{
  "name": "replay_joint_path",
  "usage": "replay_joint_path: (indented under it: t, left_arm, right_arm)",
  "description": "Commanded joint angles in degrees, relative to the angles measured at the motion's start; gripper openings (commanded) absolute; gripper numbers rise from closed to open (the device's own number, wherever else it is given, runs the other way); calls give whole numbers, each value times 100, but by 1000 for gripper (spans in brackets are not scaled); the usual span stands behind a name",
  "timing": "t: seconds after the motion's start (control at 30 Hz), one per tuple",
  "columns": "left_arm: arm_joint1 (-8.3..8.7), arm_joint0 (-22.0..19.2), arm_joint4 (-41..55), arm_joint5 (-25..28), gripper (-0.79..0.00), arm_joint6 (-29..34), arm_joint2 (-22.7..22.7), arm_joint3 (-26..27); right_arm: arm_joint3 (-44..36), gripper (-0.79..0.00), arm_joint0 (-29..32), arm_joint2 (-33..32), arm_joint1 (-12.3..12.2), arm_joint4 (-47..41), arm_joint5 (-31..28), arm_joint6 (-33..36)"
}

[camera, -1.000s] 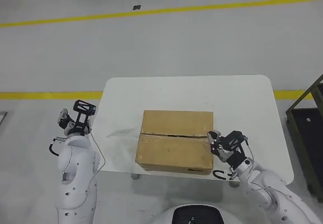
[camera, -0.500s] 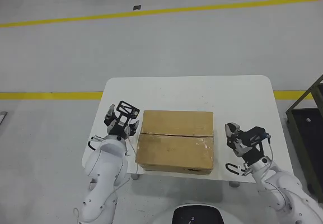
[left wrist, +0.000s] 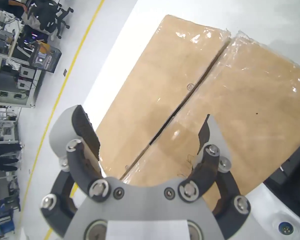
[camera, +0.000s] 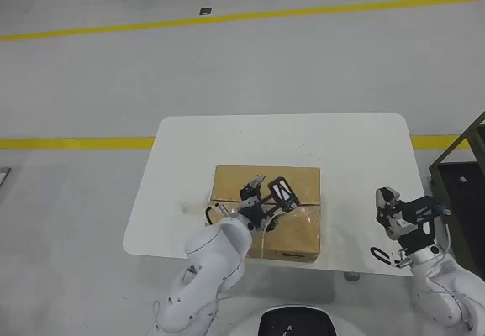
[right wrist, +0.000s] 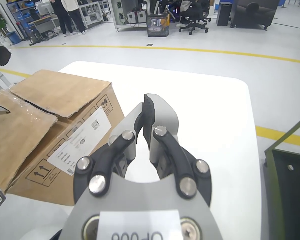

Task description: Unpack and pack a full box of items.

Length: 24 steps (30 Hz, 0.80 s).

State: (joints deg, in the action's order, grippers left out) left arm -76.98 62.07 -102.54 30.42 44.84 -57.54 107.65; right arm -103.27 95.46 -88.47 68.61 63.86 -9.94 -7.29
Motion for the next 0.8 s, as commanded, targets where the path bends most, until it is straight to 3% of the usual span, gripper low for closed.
replay_joint_path:
  t: [0.0, 0.53, 0.77]
  left_arm:
    - [-10, -82, -220, 46, 0, -39, 140, -109]
    - [-138, -820, -1060, 145, 0, 52, 629, -1011]
    - [-176, -915, -1196, 108, 0, -4, 640, -1341]
  right_arm:
    - [-10, -785, 50, -34, 1, -14, 12, -15]
    - [-3, -785, 199, -151, 9, 4, -76, -37]
    - [59, -785, 219, -161, 19, -12, -64, -37]
